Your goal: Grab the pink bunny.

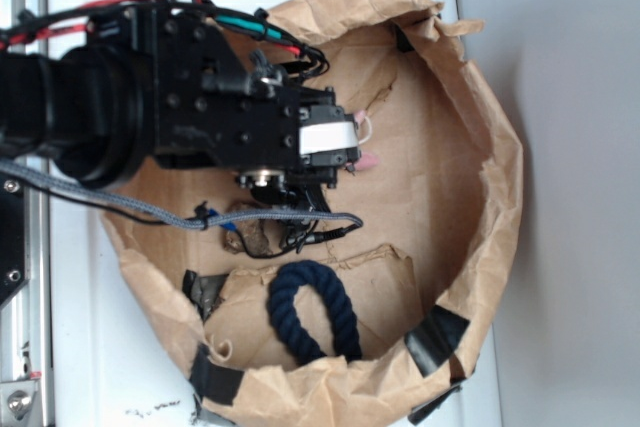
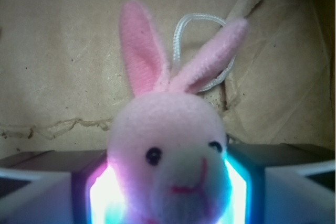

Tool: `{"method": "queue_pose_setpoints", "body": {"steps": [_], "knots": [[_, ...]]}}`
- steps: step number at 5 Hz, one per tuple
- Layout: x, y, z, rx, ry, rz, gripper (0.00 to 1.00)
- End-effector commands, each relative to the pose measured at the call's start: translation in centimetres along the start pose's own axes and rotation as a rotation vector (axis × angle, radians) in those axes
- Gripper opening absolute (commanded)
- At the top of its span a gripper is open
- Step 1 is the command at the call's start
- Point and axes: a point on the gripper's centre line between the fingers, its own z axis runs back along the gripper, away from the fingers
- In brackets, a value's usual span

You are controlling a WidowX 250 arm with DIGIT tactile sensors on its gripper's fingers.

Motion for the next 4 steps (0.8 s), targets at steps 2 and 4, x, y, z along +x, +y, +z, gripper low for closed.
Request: {"method": "queue_pose_setpoints", "body": {"steps": [2, 4], "knots": [[0.7, -1.0, 8.7, -0.166, -0.019, 0.041, 0.00], [0.0, -1.6, 12.9, -0.138, -0.020, 0.064, 0.00]]}}
